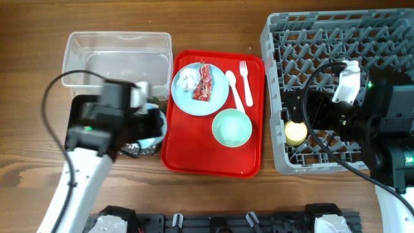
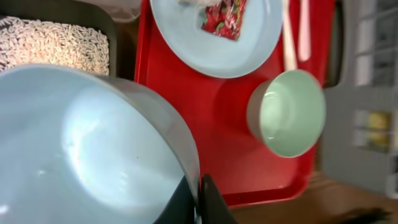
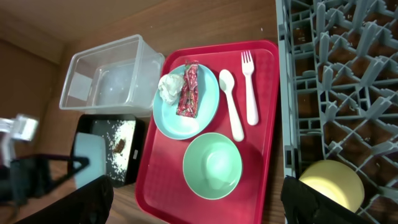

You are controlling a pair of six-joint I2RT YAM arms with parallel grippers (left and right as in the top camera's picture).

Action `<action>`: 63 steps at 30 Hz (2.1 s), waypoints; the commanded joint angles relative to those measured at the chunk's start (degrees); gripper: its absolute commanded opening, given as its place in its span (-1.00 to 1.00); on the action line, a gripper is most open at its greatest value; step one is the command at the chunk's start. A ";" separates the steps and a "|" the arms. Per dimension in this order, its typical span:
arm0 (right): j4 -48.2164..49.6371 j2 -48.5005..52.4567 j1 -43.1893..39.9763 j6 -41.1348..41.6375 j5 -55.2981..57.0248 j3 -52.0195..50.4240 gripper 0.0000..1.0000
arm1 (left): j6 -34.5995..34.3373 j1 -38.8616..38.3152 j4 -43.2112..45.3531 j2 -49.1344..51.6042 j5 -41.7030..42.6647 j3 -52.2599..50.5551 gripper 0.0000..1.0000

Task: Sort waste into correct bins and load items into the dishwasher rack
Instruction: 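Set the empty light-blue bowl back on the red tray, then grasp the white tissue on the plate with the left gripper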

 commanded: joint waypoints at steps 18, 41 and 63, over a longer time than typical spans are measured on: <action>0.13 0.28 0.02 0.52 -1.09 0.52 0.76 | -12.70 -32.96 7.32 18.53 -20.72 0.35 -0.92; 0.07 0.28 0.02 0.50 -1.09 0.52 0.78 | -7.78 -23.32 15.80 23.78 -23.85 14.64 0.25; -1.22 0.28 0.02 0.07 -1.09 0.52 0.99 | 0.50 -19.30 26.36 30.27 -22.73 15.06 0.54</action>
